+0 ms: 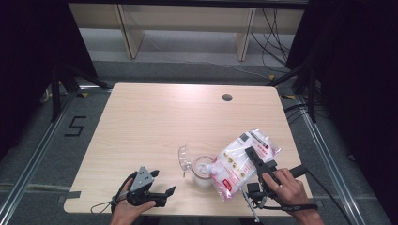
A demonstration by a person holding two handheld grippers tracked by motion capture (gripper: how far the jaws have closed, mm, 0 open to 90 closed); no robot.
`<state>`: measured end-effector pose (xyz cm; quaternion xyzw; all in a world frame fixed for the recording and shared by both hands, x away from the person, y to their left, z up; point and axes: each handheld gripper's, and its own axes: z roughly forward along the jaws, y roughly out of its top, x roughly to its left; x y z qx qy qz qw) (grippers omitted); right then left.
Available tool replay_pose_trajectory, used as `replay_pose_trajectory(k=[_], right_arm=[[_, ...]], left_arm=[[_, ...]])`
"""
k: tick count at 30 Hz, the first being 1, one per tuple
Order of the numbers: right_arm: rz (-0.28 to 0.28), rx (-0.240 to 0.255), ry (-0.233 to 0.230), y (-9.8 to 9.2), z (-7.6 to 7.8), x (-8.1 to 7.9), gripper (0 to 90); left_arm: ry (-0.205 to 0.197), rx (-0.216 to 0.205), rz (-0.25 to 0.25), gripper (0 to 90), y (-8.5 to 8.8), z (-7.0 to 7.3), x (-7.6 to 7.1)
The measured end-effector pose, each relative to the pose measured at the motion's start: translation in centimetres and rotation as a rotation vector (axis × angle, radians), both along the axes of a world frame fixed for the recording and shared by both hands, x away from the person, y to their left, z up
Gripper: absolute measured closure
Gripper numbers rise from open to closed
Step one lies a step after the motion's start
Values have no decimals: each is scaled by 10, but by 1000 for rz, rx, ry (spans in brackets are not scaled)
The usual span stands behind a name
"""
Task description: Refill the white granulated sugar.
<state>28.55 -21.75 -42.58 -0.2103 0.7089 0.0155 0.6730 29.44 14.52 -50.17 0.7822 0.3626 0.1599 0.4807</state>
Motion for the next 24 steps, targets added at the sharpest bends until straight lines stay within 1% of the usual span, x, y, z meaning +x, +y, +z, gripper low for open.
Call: replay_pose_trajectory(k=[1, 2, 3, 4, 5, 6, 18, 20, 21, 22, 23, 24], right_arm=[[-1, 3, -1, 0, 0, 0, 789], [11, -21, -8, 0, 1, 1, 790], [10, -23, -9, 0, 1, 1, 790], [10, -22, -8, 0, 1, 1, 790], [10, -22, -8, 0, 1, 1, 791], [-2, 4, 0, 0, 0, 0, 791], [-2, 10, 2, 0, 0, 0, 795], [-4, 4, 0, 0, 0, 0, 796], [4, -10, -8, 0, 2, 0, 796], [13, 5, -12, 0, 1, 0, 797], [8, 15, -5, 0, 0, 0, 797], [8, 16, -5, 0, 0, 0, 798]], left_arm=[[1, -3, 2, 152, 0, 0, 0], [-1, -1, -2, 152, 0, 0, 0], [-10, 7, -10, 153, 0, 0, 1], [1, -2, 2, 153, 0, 0, 0], [1, -3, 2, 152, 0, 0, 0], [0, -3, 2, 152, 0, 0, 0], [-6, -3, -1, 152, 0, 0, 0], [-3, -5, 2, 152, 0, 0, 0], [-7, -1, -1, 152, 0, 0, 0], [-6, -2, -1, 152, 0, 0, 0], [-1, -8, 3, 152, 0, 0, 0], [-3, -5, 2, 152, 0, 0, 0]])
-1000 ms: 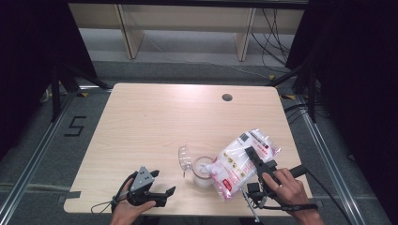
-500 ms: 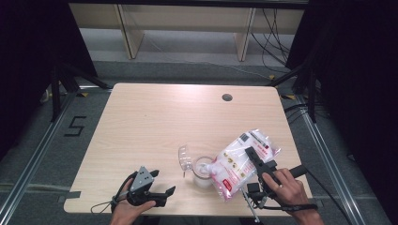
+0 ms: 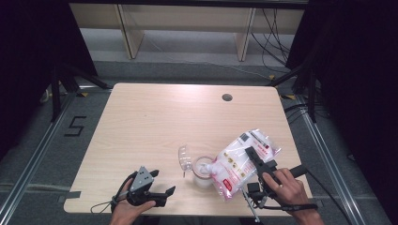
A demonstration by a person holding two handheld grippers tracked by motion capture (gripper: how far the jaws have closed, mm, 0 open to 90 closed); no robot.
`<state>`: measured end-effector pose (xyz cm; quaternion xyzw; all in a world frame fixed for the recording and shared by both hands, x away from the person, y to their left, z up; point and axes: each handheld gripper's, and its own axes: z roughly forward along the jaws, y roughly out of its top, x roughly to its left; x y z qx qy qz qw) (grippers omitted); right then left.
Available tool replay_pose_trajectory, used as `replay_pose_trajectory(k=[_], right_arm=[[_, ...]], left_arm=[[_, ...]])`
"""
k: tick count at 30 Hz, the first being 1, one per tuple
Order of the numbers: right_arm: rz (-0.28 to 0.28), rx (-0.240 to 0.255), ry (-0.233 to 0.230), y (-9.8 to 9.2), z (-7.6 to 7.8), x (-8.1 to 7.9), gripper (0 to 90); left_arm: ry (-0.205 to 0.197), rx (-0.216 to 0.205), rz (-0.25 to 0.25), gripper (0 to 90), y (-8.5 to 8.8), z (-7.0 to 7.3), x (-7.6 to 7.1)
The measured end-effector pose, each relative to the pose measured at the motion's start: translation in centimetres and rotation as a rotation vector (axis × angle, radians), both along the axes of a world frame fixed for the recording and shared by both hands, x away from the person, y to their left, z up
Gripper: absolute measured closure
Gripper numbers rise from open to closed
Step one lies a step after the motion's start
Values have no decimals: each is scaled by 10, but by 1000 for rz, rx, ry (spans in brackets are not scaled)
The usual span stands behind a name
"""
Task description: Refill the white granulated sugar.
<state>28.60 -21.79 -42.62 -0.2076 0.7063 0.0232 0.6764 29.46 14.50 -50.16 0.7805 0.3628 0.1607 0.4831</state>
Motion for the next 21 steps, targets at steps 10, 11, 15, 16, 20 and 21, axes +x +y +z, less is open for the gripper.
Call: replay_pose_trajectory(k=[10, 11, 15, 16, 20, 21], right_arm=[[-1, 0, -10, 0, 1, 0, 800], [7, -8, -17, 0, 2, 0, 800], [0, 3, -11, 0, 1, 0, 802], [0, 1, -11, 0, 1, 0, 802], [2, 7, -12, -1, 1, 0, 804], [7, 4, -15, 0, 1, 0, 804]], left_arm=[[-2, 3, -3, 152, 0, 0, 0], [-3, 5, -3, 153, 0, 0, 0], [-4, 4, -2, 152, 0, 0, 0], [-3, 5, -3, 152, 0, 0, 0], [-5, 5, -2, 153, 0, 0, 0], [-5, 4, -2, 152, 0, 0, 0]])
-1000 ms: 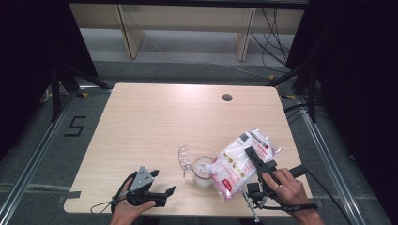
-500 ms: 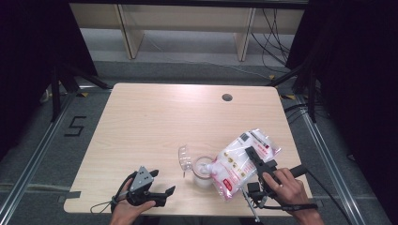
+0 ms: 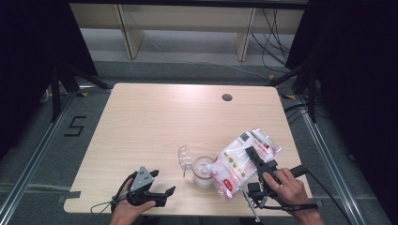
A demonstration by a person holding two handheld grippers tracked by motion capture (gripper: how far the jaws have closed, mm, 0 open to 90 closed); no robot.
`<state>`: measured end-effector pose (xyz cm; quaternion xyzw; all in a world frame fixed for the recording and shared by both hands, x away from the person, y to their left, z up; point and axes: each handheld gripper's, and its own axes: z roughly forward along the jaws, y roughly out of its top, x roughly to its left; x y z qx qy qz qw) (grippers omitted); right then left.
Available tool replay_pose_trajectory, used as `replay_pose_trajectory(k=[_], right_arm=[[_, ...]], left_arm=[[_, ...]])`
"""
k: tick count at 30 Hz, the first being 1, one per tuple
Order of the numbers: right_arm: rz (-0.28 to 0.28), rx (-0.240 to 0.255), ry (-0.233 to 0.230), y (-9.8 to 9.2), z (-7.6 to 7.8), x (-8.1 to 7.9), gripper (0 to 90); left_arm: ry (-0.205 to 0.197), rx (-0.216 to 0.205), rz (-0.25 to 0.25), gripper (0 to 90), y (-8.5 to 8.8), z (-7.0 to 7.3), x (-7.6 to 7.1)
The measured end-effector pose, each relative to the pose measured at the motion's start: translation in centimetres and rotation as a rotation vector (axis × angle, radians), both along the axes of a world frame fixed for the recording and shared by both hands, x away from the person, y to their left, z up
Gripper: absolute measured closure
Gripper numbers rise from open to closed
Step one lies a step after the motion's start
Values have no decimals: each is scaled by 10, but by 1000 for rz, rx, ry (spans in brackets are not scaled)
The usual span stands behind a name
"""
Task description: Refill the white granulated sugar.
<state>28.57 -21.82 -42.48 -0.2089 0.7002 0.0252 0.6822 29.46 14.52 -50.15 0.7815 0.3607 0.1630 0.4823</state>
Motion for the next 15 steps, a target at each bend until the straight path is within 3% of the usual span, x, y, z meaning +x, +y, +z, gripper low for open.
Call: replay_pose_trajectory(k=[15], right_arm=[[-2, 9, 9, 0, 0, 0, 807]], left_arm=[[3, -7, 1, 152, -1, 0, 0]])
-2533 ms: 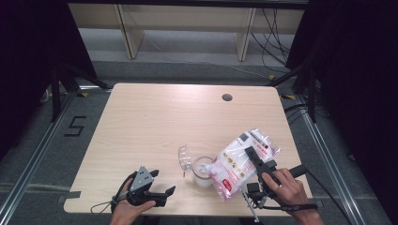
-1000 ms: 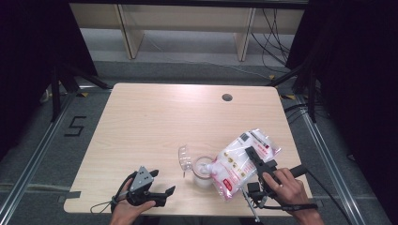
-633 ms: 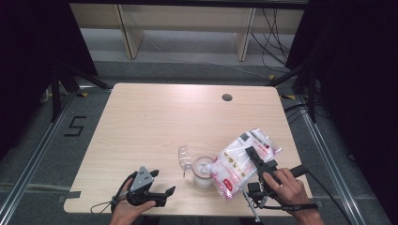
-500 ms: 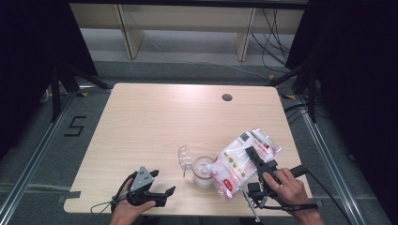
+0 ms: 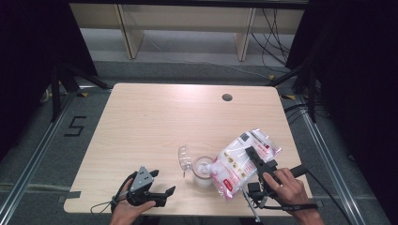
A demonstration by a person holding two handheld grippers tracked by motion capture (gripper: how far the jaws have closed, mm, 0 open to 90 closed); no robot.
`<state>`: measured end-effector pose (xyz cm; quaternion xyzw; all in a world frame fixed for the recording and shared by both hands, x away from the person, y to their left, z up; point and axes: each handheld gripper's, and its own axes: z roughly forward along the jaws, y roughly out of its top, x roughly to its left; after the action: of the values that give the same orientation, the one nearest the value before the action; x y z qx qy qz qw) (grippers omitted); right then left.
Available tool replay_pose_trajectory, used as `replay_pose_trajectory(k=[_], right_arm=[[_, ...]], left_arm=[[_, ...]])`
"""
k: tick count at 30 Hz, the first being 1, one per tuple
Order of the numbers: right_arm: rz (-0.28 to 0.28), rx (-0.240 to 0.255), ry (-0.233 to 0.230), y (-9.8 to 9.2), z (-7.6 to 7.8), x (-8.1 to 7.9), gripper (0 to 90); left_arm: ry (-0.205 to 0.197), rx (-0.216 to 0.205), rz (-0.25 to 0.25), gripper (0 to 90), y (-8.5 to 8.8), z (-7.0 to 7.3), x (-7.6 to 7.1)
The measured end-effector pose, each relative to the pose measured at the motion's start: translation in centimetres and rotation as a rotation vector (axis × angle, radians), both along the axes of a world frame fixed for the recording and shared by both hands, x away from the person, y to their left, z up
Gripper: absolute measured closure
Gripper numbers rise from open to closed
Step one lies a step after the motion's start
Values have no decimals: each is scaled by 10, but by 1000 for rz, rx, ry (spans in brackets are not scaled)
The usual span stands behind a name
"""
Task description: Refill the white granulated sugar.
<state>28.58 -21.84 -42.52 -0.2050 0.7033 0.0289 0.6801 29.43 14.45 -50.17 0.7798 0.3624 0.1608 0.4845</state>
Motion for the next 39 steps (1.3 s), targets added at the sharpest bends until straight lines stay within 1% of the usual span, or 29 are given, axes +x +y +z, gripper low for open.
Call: replay_pose_trajectory(k=[2, 5, 7, 10, 11, 12, 13, 14, 17, 18, 19, 20, 21, 22, 23, 24, 25, 27, 28, 29, 31, 32, 33, 34, 35, 36, 37, 38, 39], right_arm=[[1, -6, -1, 0, 0, 0, 807], [-6, 2, 5, 0, 0, 0, 808], [5, -7, -2, 0, 1, 0, 808], [-1, -1, 1, 0, 1, 0, 809], [9, -26, -11, 1, 3, 0, 809], [-6, -10, 3, 1, 2, -1, 809], [2, -29, -10, 1, 4, -1, 809], [7, -29, -8, 1, 3, -1, 810], [16, -16, -15, 1, 3, 0, 811], [17, -18, -14, 1, 3, 0, 811], [16, -19, -12, 1, 3, 0, 811], [-5, -4, 9, 0, 1, 0, 811], [17, -25, -11, 1, 3, 1, 811], [3, -5, 6, 1, 1, 1, 812], [-1, -21, 9, 2, 2, 0, 812], [-5, -3, 13, 2, 1, 0, 812], [-5, 9, 13, 2, -1, -1, 812], [11, -18, 0, 3, 2, 0, 812], [-1, -9, 15, 2, 0, 0, 812], [-2, 14, 15, 0, -2, 1, 812], [17, -13, -2, 1, 0, 1, 812], [16, -12, -2, 1, 0, 1, 812], [-16, -3, 19, 1, 0, 0, 812], [-31, 2, 24, 0, -1, -1, 812], [-92, 76, 57, -2, -7, -5, 812], [-76, 88, 50, -3, -8, -4, 813], [-76, 90, 52, -3, -8, -4, 813], [-75, 89, 50, -3, -8, -4, 813], [-19, 15, 11, -1, -1, -1, 813]], left_arm=[[2, 2, 0, 152, 0, 0, 0], [-3, 8, -1, 152, 1, 0, 0], [1, 3, 0, 153, 0, 0, 0], [-2, 1, 1, 153, 0, 0, 0], [-3, 12, 1, 153, 1, 1, 0], [3, 9, 7, 153, 1, 1, -1], [0, -1, 9, 152, 0, 0, 0], [1, 2, 1, 153, 1, 0, 0], [-4, -1, 2, 152, 0, 0, 0], [-3, 9, -2, 152, 1, 0, 0], [-3, 0, 2, 153, 0, 0, 0], [-1, 9, 2, 152, 1, 1, -1], [0, 5, 2, 152, 1, 1, -1], [3, 6, 4, 152, 1, 1, 0], [11, -2, 5, 152, 1, -1, 0], [7, 8, 7, 152, 1, -1, 0], [6, 4, 3, 153, 1, -1, 0], [11, -2, 10, 153, 1, 0, 0], [8, -13, 14, 153, 1, 0, 0], [8, -7, 17, 152, 1, 0, 0], [11, -7, 13, 153, 1, -1, 1], [10, -12, 13, 152, 0, -1, 1], [-1, 8, -3, 153, 2, 0, 1], [8, 1, 7, 152, 1, 0, 0], [11, -3, 11, 153, 1, 0, 0], [10, -10, 15, 152, 1, 0, 0], [11, -3, 11, 153, 1, 0, 1], [10, -12, 12, 153, 1, -1, 1], [9, -1, 13, 153, 1, 0, 0]])
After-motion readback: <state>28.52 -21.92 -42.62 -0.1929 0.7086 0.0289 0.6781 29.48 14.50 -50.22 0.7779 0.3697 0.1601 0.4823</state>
